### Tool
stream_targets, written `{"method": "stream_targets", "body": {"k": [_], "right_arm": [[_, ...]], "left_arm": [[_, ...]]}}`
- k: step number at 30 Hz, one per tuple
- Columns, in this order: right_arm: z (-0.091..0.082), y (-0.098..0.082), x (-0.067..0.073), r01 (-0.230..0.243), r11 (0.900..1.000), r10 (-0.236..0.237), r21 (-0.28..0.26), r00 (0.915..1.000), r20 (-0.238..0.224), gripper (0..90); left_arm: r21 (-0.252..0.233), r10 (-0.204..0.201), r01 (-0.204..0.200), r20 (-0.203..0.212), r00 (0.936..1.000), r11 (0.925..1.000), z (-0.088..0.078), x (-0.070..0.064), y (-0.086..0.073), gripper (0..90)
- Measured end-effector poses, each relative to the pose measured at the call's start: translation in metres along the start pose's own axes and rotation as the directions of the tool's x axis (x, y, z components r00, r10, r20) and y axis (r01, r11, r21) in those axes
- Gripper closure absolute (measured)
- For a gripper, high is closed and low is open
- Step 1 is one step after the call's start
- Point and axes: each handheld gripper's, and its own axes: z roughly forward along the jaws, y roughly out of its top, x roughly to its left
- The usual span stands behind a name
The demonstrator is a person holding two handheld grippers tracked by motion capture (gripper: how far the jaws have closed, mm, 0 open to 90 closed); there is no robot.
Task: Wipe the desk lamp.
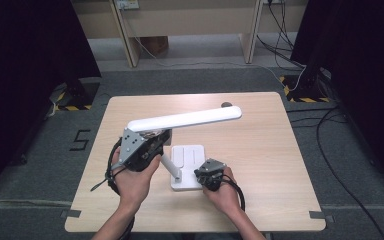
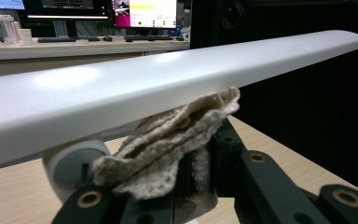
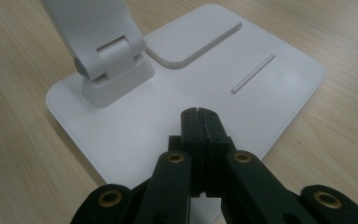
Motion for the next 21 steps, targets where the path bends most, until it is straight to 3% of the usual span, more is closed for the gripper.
{"method": "stream_targets", "body": {"k": [21], "right_arm": [[0.0004, 0.0001, -0.0002, -0.002, 1.0, 0.002, -0.003, 1.0, -0.001, 90.0]], "left_arm": [[-0.026, -0.052, 0.052, -0.005, 0.9986, 0.9983, -0.0084, 0.0047, -0.0045, 80.5]]}}
